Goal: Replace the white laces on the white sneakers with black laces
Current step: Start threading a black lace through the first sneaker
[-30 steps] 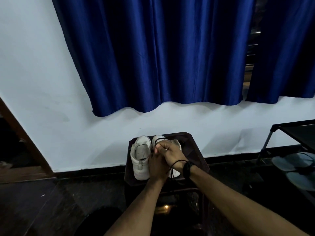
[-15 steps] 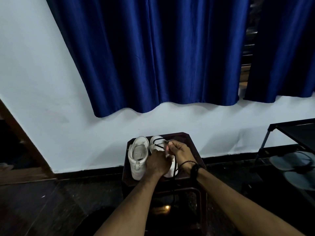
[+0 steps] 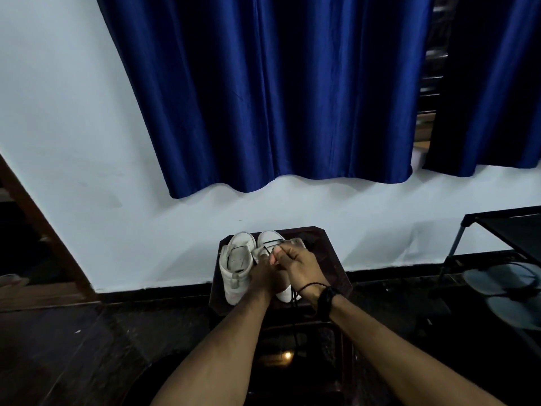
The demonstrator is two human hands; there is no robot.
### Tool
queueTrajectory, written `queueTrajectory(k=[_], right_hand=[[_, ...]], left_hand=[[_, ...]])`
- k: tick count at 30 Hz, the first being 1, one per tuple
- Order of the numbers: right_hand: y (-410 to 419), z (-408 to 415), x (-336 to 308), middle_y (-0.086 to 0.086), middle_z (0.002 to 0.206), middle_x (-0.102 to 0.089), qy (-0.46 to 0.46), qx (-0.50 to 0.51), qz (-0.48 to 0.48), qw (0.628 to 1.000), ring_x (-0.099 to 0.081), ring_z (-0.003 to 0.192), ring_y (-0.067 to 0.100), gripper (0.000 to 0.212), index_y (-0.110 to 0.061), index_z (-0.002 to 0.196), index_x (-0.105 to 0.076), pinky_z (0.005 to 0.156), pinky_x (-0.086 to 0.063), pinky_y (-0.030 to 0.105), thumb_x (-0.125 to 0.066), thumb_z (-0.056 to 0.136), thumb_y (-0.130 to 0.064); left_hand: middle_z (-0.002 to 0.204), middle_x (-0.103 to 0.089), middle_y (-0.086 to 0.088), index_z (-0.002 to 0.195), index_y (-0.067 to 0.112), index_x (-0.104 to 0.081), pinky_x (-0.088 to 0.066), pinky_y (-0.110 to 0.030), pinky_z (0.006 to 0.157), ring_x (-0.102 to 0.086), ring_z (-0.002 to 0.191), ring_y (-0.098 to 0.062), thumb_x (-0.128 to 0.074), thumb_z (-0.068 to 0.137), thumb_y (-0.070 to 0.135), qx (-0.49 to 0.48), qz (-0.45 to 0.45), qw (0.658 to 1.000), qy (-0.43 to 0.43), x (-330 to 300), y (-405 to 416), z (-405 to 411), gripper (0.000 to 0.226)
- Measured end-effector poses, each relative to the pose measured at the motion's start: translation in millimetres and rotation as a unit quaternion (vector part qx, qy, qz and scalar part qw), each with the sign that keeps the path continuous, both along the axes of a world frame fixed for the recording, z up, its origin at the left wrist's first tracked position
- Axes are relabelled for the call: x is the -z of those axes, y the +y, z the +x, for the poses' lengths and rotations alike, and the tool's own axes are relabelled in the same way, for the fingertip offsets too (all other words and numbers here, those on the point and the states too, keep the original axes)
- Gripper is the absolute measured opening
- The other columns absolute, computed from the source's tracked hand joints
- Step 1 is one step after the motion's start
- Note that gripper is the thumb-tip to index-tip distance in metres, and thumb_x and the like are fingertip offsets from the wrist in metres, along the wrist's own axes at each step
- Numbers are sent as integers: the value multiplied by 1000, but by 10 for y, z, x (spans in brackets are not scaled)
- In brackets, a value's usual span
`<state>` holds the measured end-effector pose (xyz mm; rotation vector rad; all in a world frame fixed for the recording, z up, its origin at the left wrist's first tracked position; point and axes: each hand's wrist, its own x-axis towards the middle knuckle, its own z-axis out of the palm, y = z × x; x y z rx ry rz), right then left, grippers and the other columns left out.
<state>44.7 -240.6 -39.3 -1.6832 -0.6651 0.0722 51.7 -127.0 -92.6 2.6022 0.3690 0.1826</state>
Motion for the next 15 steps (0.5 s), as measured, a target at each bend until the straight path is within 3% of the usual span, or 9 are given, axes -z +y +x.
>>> queueTrajectory(k=[1, 2, 5, 7, 9, 10, 13, 15], right_hand=[[0, 10, -2, -8, 67, -61, 4, -1, 8, 1000, -56, 70, 0, 35, -17, 65, -61, 76, -42, 18, -51, 97, -9], [-8, 28, 0, -7, 68, -63, 11, 0, 15, 1000, -57, 71, 3, 36, -19, 64, -61, 78, -43, 21, -51, 97, -11], [-48, 81, 7, -6, 68, -65, 39, 3, 28, 999, -60, 73, 5, 40, -22, 61, -64, 79, -46, 24, -51, 98, -15], [-65, 101, -10, -6, 67, -66, 52, 1, 37, 998, -62, 72, 7, 42, -23, 59, -65, 78, -46, 24, -51, 98, -16], [-67, 110, -48, -6, 66, -65, 67, -4, 44, 997, -62, 70, 9, 43, -24, 58, -65, 74, -46, 26, -50, 98, -17], [-67, 116, -70, -6, 64, -65, 73, -3, 42, 996, -61, 68, 10, 43, -24, 58, -65, 72, -46, 26, -50, 98, -18], [-68, 136, -130, -8, 60, -63, 73, 3, 5, 997, -57, 61, 7, 41, -22, 59, -65, 65, -44, 24, -51, 98, -21], [-82, 152, -213, -6, 65, -63, 48, 30, -38, 998, -55, 59, 7, 39, -21, 62, -65, 61, -43, 19, -50, 98, -22]], left_hand=[[150, -41, -16, 147, 12, -38, -48, -20, 84, -43, 135, -32, -34, 87, 47, 24, 95, 995, 28, 44, 8, 48, 70], [149, -43, -11, 145, 20, -41, -44, -26, 94, -44, 134, -29, -32, 79, 50, 26, 126, 990, 57, 81, 27, 82, 73], [145, -47, -10, 140, 28, -44, -39, -36, 106, -44, 132, -31, -24, 77, 53, 5, 107, 990, 93, 126, 83, 129, 71], [148, -44, -15, 145, 17, -39, -43, -32, 103, -42, 135, -34, -21, 78, 57, 16, 117, 992, 37, 163, 73, 151, 80], [148, -40, -26, 145, -5, -33, -53, -19, 77, -43, 134, -40, -34, 98, 40, -34, -25, 999, -23, 82, -28, 76, 65], [148, -40, -27, 143, -7, -34, -52, -16, 70, -43, 134, -39, -33, 104, 28, -26, -71, 997, -34, -16, -85, 33, 53], [137, -54, -17, 131, 4, -56, -39, -27, 96, -47, 130, -29, -37, 101, 21, 44, 32, 998, 19, -43, -86, 136, 40], [126, -61, -21, 121, 3, -62, -33, -33, 97, -52, 122, -35, -25, 91, 31, 55, 56, 997, 21, -130, -76, 100, 56]])
